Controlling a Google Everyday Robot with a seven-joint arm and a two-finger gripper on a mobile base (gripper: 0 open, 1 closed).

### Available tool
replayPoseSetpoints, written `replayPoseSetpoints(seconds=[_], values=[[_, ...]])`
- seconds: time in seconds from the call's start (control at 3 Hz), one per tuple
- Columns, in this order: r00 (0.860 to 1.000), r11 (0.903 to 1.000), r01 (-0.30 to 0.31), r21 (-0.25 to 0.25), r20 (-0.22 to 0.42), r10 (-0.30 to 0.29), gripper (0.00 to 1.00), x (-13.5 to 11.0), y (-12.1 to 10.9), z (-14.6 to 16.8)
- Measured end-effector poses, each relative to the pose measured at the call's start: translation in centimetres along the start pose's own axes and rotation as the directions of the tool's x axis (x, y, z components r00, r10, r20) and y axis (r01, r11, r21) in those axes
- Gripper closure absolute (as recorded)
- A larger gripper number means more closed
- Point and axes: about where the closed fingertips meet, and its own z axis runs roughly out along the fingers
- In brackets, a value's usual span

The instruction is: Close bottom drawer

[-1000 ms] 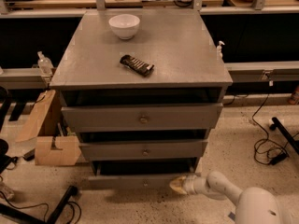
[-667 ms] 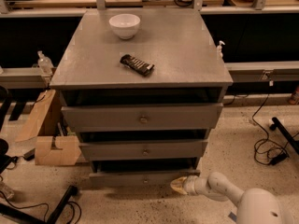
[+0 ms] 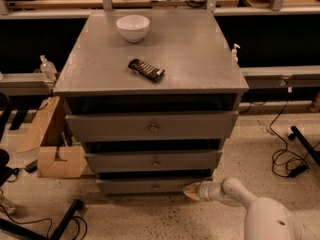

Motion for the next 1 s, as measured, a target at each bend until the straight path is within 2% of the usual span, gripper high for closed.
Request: replayPoseSetpoints(seconds=[0.33, 1.0], values=[[1.0, 1.0, -0.004, 0.008, 0.0, 0.004, 1.0, -1.01, -2.53, 0.57], [1.0, 0.9999, -0.006, 0.01, 0.0, 0.006, 1.0, -1.35, -2.24, 0.09]])
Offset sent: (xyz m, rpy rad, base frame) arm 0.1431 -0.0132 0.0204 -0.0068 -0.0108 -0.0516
